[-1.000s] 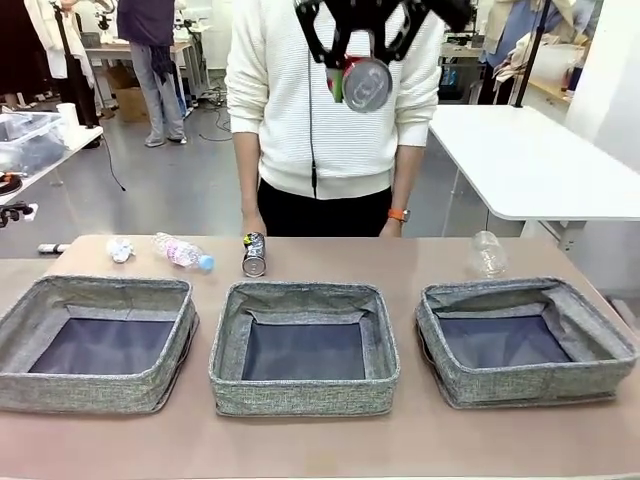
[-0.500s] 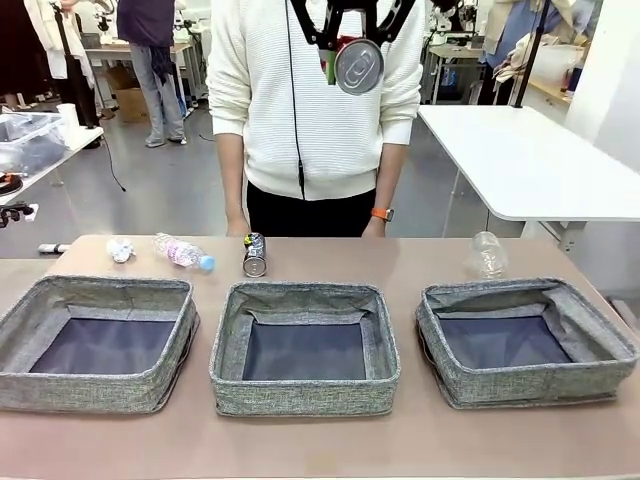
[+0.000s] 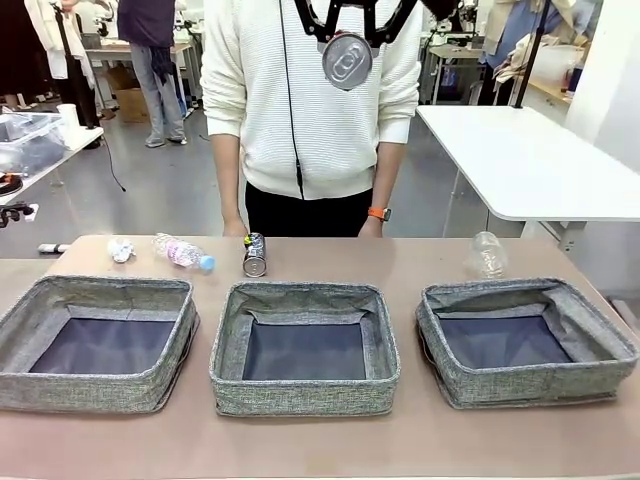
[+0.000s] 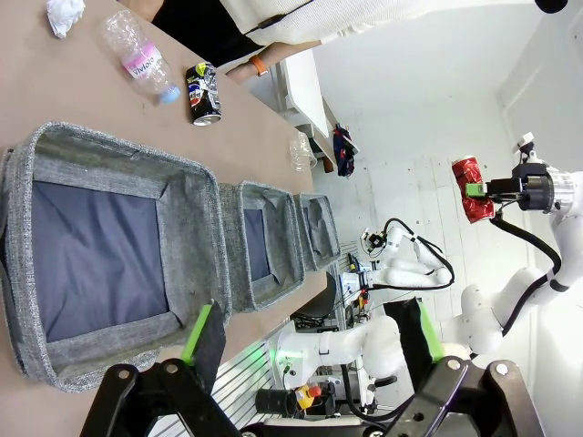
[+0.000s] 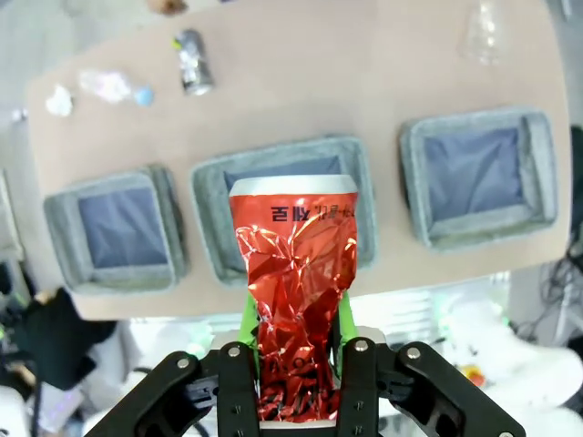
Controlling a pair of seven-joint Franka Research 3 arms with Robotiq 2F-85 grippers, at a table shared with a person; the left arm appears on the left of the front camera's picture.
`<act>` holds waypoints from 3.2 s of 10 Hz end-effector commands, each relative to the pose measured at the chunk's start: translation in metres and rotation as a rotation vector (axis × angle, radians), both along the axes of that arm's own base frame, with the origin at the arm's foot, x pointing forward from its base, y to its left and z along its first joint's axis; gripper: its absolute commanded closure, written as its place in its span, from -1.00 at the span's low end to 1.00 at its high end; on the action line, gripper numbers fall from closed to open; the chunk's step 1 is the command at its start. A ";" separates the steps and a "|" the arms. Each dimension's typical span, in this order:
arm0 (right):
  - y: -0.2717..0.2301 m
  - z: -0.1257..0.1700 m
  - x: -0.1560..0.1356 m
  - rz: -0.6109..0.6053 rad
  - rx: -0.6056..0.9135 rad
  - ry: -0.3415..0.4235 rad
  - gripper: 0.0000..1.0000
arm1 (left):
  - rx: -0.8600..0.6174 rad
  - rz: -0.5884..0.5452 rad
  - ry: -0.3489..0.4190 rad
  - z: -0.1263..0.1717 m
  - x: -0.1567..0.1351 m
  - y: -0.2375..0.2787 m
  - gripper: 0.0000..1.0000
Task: Sort the waste into the appropriate baskets.
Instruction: Pick up the waste item pointed out by the person, then place the picked waste into the Fabric basket indicated by the person.
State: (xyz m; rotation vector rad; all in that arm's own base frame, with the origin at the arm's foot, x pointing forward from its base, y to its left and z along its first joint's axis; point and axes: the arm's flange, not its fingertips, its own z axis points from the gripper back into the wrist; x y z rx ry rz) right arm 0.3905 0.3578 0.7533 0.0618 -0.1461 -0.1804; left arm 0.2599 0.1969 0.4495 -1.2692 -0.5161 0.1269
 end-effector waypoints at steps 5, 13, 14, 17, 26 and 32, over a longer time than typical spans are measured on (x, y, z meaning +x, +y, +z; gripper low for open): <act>0.003 -0.001 -0.004 0.071 -0.020 -0.017 0.30 | -0.007 -0.002 -0.028 0.001 0.000 -0.001 -1.00; 0.003 -0.001 -0.004 0.071 -0.020 -0.017 0.30 | -0.007 -0.002 -0.028 0.001 0.000 -0.001 -1.00; 0.003 -0.001 -0.004 0.071 -0.020 -0.017 0.30 | -0.007 -0.002 -0.028 0.001 0.000 -0.001 -1.00; 0.003 -0.001 -0.004 0.071 -0.020 -0.017 0.30 | -0.007 -0.002 -0.028 0.001 0.000 -0.001 -1.00; 0.003 -0.001 -0.004 0.071 -0.020 -0.017 0.30 | -0.007 -0.002 -0.028 0.001 0.000 -0.001 -1.00; 0.006 -0.002 -0.004 0.057 -0.013 0.000 0.30 | -0.007 -0.002 -0.028 0.001 0.000 -0.001 -1.00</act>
